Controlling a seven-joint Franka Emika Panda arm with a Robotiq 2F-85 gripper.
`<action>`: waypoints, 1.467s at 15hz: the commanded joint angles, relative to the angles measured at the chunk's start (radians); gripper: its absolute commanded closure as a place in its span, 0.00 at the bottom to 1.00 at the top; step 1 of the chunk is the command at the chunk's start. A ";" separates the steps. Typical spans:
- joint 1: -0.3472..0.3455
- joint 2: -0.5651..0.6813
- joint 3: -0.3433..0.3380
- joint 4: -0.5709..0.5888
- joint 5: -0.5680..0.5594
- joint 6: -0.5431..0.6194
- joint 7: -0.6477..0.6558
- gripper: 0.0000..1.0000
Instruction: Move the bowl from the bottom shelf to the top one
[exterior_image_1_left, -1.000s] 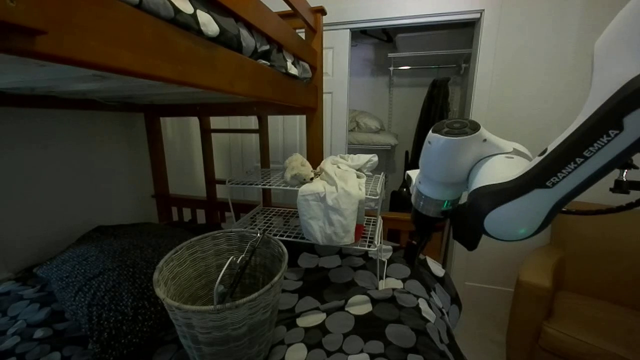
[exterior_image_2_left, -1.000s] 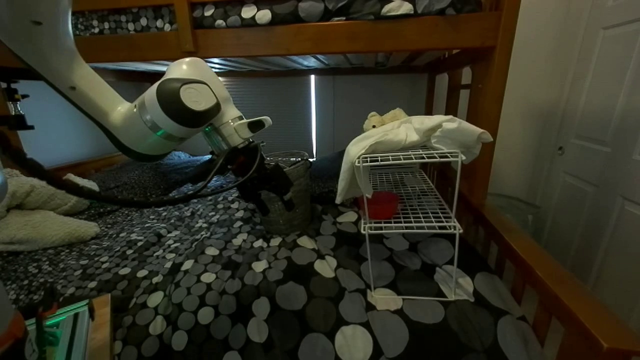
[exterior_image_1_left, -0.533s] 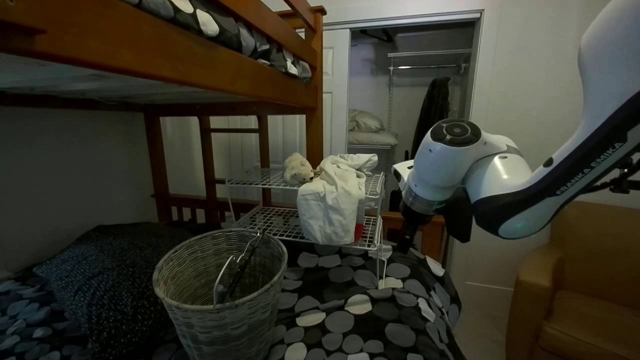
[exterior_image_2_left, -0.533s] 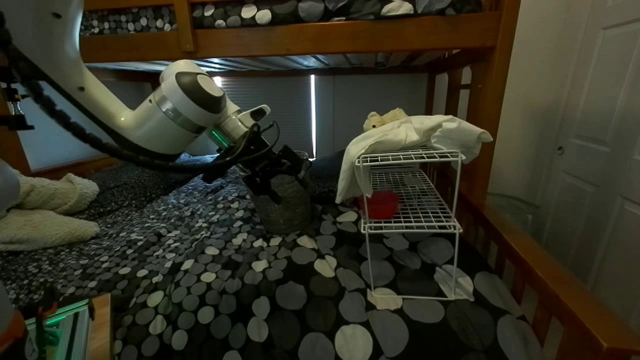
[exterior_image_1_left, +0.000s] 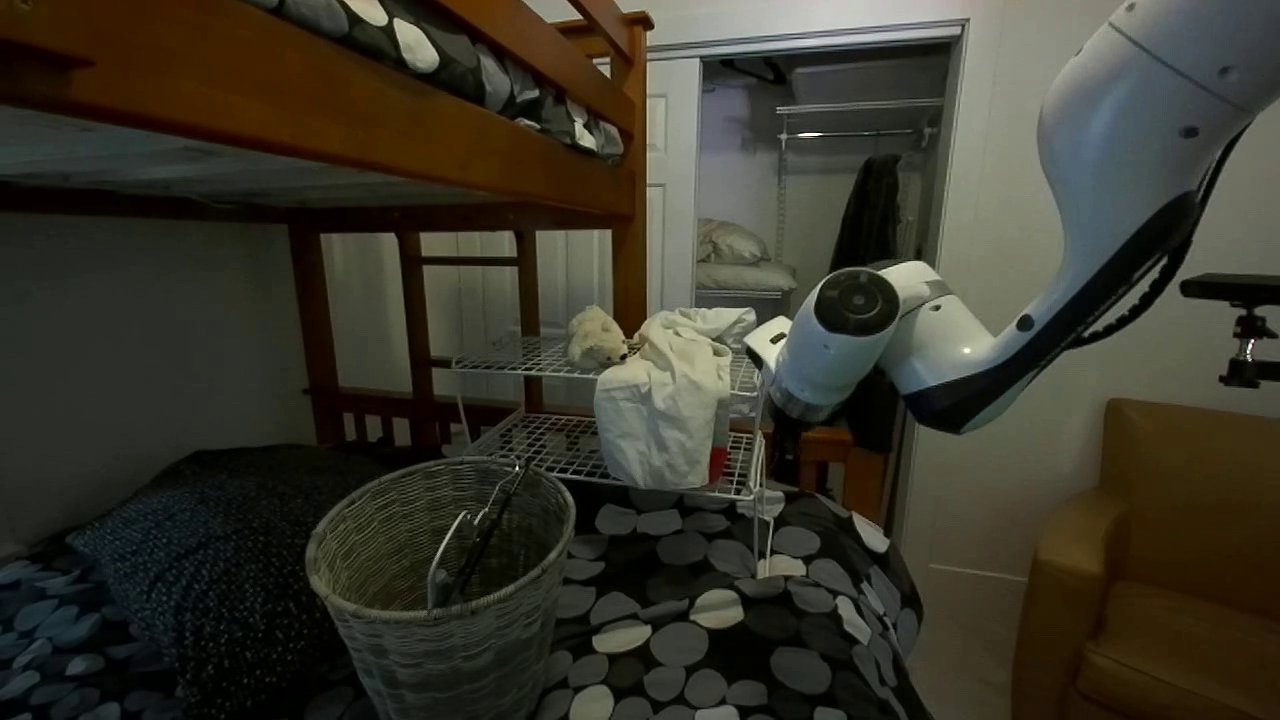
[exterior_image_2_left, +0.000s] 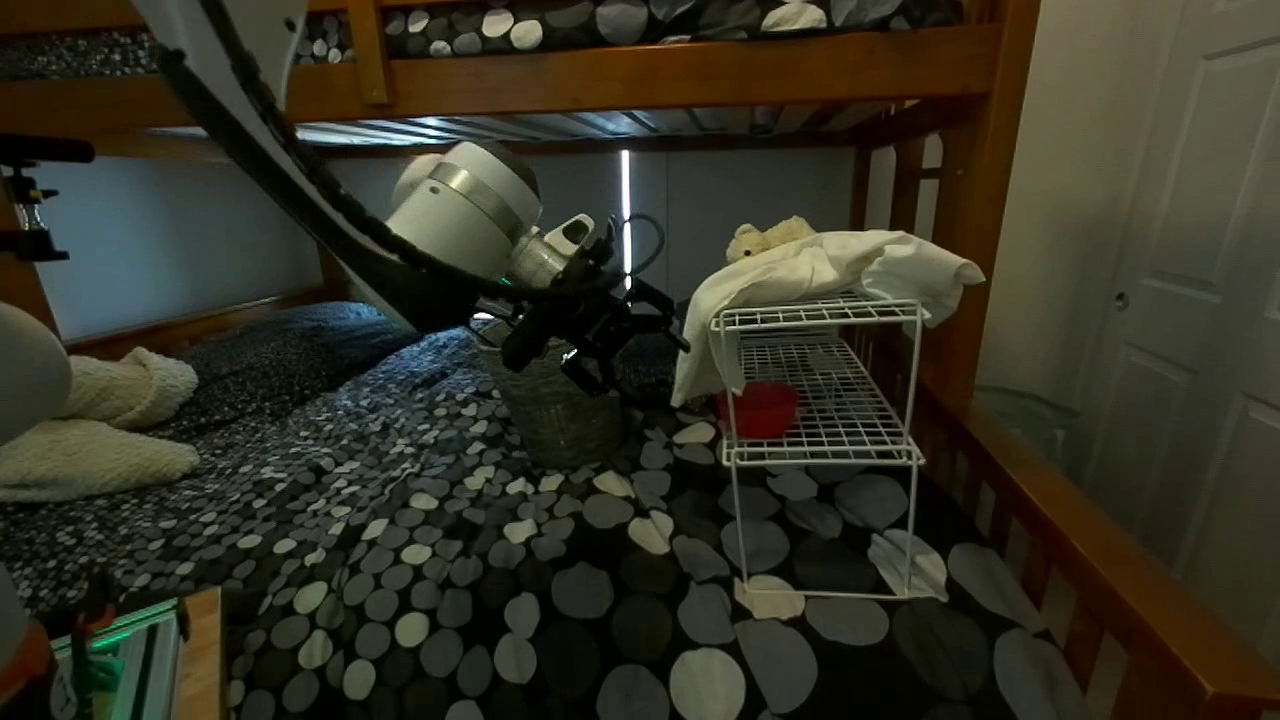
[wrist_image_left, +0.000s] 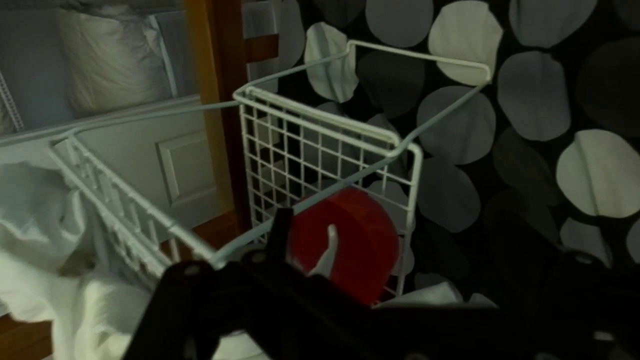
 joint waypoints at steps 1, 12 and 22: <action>0.017 0.194 0.025 0.012 -0.054 -0.059 0.197 0.00; 0.078 0.291 0.042 0.121 -0.343 -0.157 0.416 0.00; 0.549 0.479 -0.430 0.348 -0.506 -0.199 0.612 0.00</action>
